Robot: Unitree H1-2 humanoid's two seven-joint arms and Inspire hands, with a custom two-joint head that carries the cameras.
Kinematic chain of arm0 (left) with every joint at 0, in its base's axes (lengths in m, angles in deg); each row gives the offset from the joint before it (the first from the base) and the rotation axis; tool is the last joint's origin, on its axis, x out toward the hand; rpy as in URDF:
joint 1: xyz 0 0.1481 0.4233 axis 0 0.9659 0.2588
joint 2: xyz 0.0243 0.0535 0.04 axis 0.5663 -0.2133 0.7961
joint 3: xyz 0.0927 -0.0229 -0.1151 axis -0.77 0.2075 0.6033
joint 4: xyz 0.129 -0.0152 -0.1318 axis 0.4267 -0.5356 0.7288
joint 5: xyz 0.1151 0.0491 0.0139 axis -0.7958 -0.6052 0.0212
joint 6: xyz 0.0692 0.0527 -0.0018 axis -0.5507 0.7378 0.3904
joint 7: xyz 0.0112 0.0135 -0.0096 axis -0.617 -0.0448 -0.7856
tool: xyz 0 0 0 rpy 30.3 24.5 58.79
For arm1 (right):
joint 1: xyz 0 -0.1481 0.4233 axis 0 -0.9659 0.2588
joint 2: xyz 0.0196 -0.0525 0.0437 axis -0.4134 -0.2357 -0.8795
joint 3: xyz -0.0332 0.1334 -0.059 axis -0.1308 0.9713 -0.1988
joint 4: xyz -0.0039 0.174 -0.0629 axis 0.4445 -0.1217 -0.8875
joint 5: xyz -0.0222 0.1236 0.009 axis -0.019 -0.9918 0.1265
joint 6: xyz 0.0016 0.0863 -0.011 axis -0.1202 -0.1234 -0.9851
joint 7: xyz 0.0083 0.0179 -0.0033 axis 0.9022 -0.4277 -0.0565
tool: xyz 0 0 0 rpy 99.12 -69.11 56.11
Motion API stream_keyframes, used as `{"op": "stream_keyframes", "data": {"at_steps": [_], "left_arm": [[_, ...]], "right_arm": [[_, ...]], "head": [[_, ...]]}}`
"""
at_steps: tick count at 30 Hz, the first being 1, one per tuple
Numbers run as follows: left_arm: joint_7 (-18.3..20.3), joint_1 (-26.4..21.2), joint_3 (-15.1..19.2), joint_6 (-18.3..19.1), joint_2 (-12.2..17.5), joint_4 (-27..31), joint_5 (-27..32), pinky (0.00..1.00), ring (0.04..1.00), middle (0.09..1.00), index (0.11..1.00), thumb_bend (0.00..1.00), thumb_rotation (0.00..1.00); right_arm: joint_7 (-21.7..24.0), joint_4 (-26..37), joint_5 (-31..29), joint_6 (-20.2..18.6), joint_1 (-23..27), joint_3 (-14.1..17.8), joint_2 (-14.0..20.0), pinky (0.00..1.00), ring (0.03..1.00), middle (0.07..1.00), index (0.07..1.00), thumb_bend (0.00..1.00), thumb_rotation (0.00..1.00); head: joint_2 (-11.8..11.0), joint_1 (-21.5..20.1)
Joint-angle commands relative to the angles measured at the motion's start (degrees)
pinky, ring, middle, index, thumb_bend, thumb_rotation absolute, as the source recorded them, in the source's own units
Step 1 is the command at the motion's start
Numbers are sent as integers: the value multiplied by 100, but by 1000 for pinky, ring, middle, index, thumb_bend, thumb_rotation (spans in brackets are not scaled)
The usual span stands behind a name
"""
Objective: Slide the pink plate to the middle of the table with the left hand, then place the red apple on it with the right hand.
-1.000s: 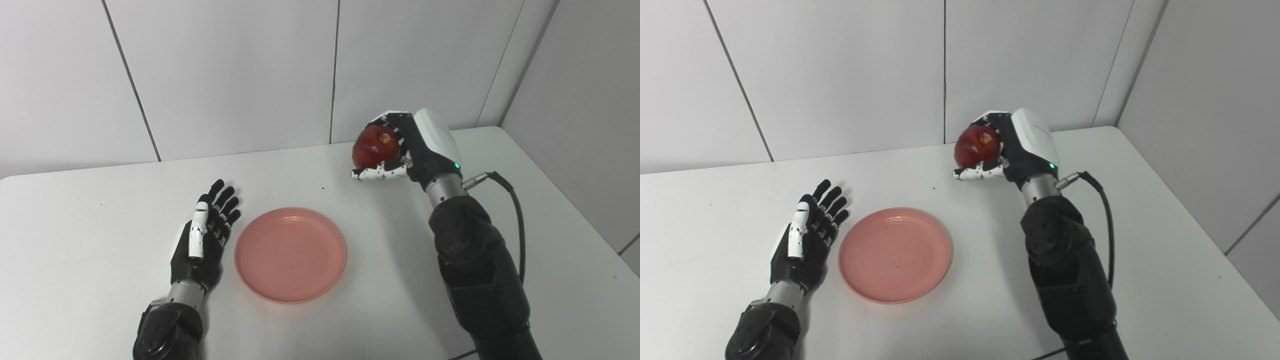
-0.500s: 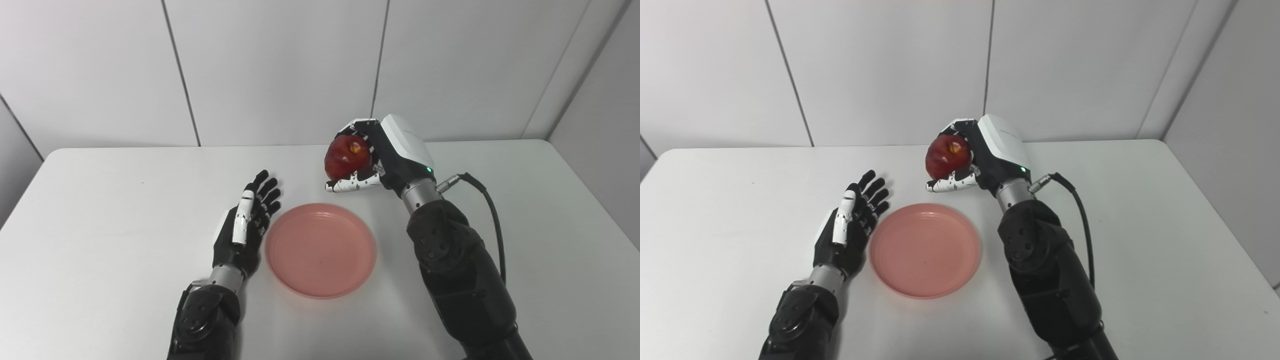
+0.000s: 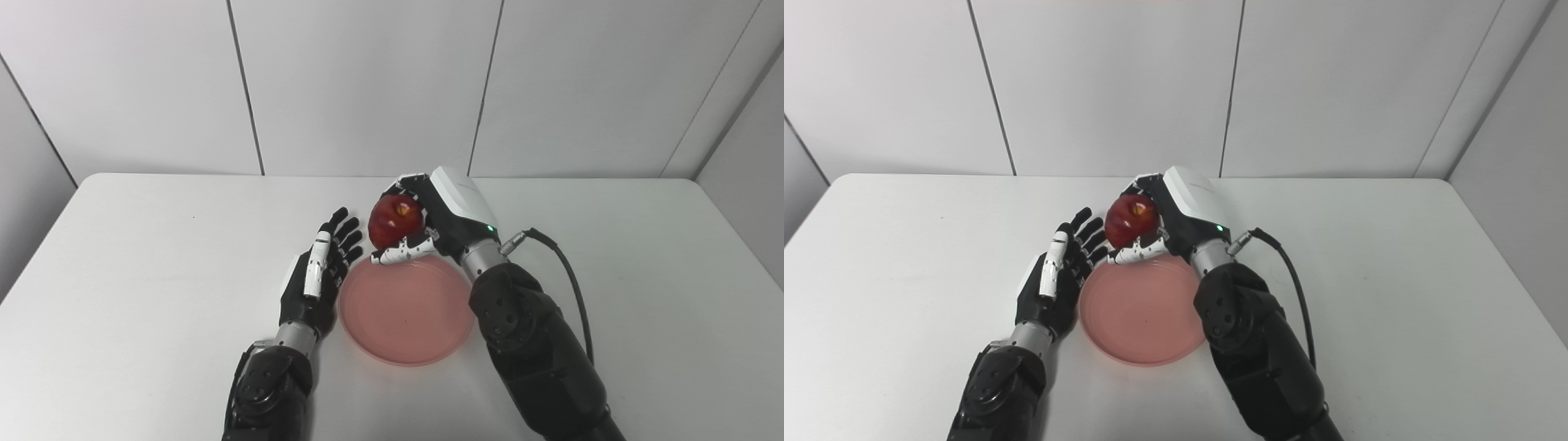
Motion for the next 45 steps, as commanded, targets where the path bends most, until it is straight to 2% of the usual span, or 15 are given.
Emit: {"op": "stream_keyframes", "data": {"at_steps": [1, 9, 18, 26, 45], "left_arm": [[-113, 15, 23, 59, -83, -22, -32, 919, 925, 923, 904, 359, 1000], [-147, 41, 36, 87, -107, 60, -7, 912, 927, 925, 896, 355, 1000], [-196, 49, 50, 176, -103, 114, -12, 912, 926, 919, 893, 352, 1000], [-164, 55, 59, 184, -100, 109, 15, 924, 929, 924, 906, 362, 1000], [-90, 45, 69, 173, -71, 88, 49, 925, 924, 924, 906, 354, 1000]], "right_arm": [[-78, 79, 34, 169, 165, -32, -39, 278, 368, 455, 486, 512, 135], [50, 20, 153, 51, -58, -271, 2, 269, 359, 453, 488, 512, 131], [0, -91, 488, 121, -302, -495, 122, 244, 341, 439, 488, 513, 134], [-128, -169, 639, 252, -455, -565, 178, 216, 309, 416, 488, 514, 134], [-362, -332, 901, 440, -627, -634, 214, 212, 304, 402, 488, 514, 135]], "head": [[11, 3], [45, 13], [80, 18], [89, 10], [82, -47]]}}
